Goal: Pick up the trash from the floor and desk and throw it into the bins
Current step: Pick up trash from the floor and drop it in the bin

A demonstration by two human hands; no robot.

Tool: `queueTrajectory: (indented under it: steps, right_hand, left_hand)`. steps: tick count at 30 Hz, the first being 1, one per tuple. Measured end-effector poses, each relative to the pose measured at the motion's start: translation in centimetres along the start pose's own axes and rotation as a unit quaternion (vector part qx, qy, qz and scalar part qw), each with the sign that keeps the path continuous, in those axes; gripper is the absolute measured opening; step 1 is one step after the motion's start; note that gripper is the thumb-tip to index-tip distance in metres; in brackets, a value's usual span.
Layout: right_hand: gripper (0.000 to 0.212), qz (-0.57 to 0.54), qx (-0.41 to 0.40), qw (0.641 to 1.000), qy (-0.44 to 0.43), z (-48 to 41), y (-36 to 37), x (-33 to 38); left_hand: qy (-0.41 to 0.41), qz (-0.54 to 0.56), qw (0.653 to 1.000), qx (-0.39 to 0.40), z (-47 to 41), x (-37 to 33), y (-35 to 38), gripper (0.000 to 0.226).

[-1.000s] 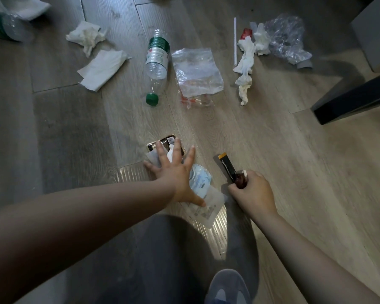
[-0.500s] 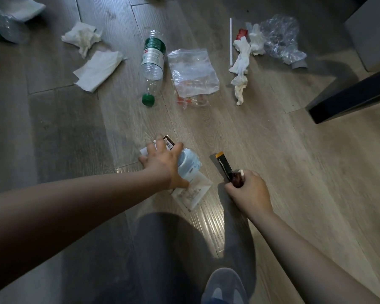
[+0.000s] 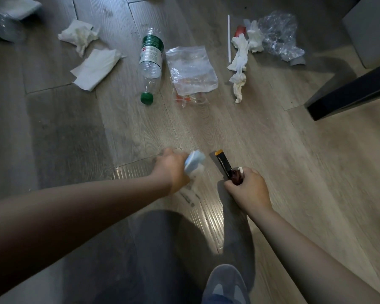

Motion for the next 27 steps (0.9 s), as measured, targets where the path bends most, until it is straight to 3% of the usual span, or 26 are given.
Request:
queueTrajectory:
  steps: [6,13,18,23,27]
  right_hand:
    - [0.012,-0.062,0.007,0.998,0.030,0.3,-1.4,0.1]
    - [0.021,-0.102,0.010,0.993,0.056,0.3,-3.5,1.6]
    - [0.024,-0.121,0.020,0.988,0.091,0.9,-6.0,4.1]
    - [0.022,-0.149,0.038,0.981,0.122,3.3,-13.1,9.2]
    - [0.017,-0.174,0.044,0.974,0.135,7.2,-21.6,14.6]
  left_hand:
    - [-0.031,0.172,0.984,0.034,0.1,0.6,-2.8,0.040]
    - [-0.037,0.297,0.950,0.091,1.0,0.6,-5.5,0.034]
    - [-0.043,0.379,0.920,0.087,2.2,-0.4,-9.7,0.023]
    - [-0.103,0.493,0.861,0.065,7.3,-3.0,-16.3,0.022]
    - [-0.117,0.533,0.836,0.055,12.9,-7.8,-23.8,0.029]
Point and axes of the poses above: each hand's wrist, its own z-axis away from the middle knuckle, its own y-axis out of the palm, x = y × z, the point moved 8 cm from there along -z, towards the middle knuckle, and after that the axes turned 1 degree about y, right-handed, at the moved point
